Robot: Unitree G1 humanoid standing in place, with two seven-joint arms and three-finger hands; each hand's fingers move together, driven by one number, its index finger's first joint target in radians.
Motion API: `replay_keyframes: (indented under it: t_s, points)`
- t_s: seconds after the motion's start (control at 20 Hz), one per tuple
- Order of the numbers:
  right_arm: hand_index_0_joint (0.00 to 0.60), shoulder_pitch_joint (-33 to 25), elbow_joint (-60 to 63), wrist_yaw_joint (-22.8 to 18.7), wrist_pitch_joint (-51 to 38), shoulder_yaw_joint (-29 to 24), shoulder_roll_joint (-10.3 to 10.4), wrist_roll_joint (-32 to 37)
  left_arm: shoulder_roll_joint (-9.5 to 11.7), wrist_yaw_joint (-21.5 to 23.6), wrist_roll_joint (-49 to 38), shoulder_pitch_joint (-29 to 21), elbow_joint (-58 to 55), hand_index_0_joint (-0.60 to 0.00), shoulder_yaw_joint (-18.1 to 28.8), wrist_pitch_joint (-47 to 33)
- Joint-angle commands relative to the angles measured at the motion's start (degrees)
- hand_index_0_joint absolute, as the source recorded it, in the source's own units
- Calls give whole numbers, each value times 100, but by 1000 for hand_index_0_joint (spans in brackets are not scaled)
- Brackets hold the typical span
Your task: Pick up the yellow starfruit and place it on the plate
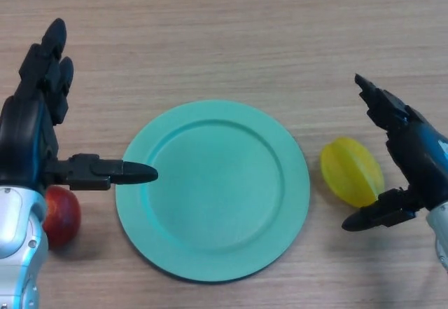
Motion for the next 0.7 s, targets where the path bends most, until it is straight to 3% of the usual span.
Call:
replay_keyframes:
  t_s: [0.05,0.55,0.6,0.65,0.7]
  points:
    - [0,-311,-20,-395,-552,-104,-132,-159,169,174,170,-215,-195,0,193,-968]
    - [0,-771,1334,-665,-1201,43,-158,-345,175,196,117,-146,-268,0,244,-932]
    - [50,-771,1367,-621,-1236,45,-162,-336,182,184,101,-135,-300,0,262,-882]
    - [150,-770,1399,-619,-1270,49,-178,-382,184,176,95,-123,-316,0,271,-867]
    - [300,-776,1490,-645,-1373,49,-223,-524,190,158,91,-90,-357,0,293,-841]
